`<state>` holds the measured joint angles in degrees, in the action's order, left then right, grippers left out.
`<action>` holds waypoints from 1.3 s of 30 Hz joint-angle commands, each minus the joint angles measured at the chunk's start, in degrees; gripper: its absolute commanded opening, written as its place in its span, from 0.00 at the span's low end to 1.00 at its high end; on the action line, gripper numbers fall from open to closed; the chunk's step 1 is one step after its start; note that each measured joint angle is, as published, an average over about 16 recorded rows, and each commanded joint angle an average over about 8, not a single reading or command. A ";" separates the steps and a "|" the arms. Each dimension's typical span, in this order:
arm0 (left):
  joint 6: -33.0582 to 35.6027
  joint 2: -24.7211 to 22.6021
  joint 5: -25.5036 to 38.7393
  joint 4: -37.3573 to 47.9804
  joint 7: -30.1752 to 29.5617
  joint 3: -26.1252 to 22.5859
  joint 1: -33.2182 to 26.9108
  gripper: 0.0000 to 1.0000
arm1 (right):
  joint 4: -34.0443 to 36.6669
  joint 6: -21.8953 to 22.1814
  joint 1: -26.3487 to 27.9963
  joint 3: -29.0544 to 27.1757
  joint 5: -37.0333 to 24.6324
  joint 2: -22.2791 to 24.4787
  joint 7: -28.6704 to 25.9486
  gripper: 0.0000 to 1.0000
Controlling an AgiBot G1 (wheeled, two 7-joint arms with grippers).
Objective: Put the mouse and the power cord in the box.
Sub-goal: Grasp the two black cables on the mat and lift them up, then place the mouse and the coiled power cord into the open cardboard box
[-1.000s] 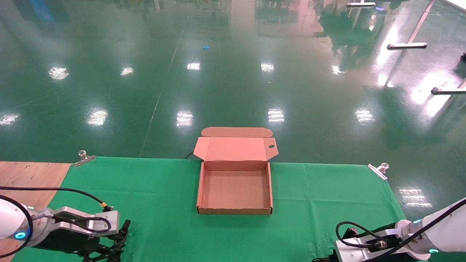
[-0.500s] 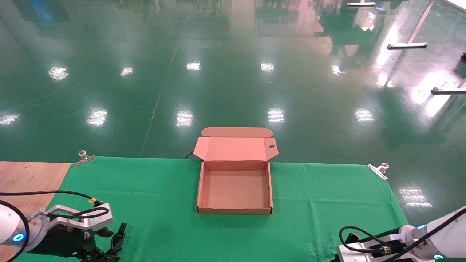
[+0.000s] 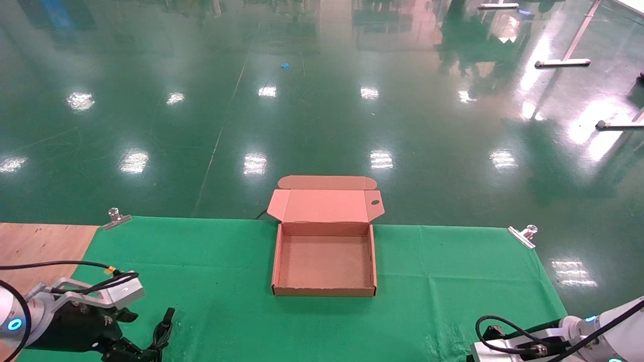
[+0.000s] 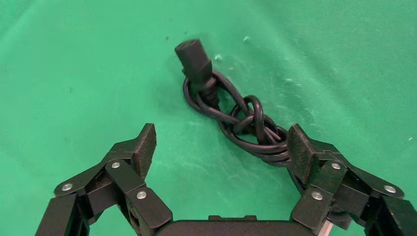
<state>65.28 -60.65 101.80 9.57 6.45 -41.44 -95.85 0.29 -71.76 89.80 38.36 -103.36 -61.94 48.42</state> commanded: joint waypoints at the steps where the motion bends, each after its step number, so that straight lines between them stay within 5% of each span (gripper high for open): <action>1: -0.32 0.12 -0.39 0.98 -1.22 0.24 -0.01 1.00 | -0.03 -0.27 -0.03 -0.10 0.13 0.14 0.14 0.00; 14: -1.67 -1.66 -1.20 3.55 -0.55 0.97 2.61 0.98 | 0.13 -0.70 -1.15 -0.43 0.60 1.90 1.33 0.00; 21: -2.19 -1.63 -0.81 3.62 -0.10 0.63 2.45 0.14 | 0.09 -0.65 -1.14 -0.54 0.75 2.10 1.17 0.00; 23: -2.21 -1.60 -0.71 3.58 0.07 0.56 2.32 0.00 | 0.08 -0.64 -1.19 -0.57 0.78 2.10 1.14 0.00; 39: -1.78 -1.70 -0.47 3.81 1.12 0.42 1.69 0.00 | -0.07 -0.64 -1.31 -0.65 0.89 2.28 1.04 0.00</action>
<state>63.48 -62.39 101.34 13.40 7.57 -41.03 -94.12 0.23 -72.44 88.50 37.70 -102.47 -59.65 49.47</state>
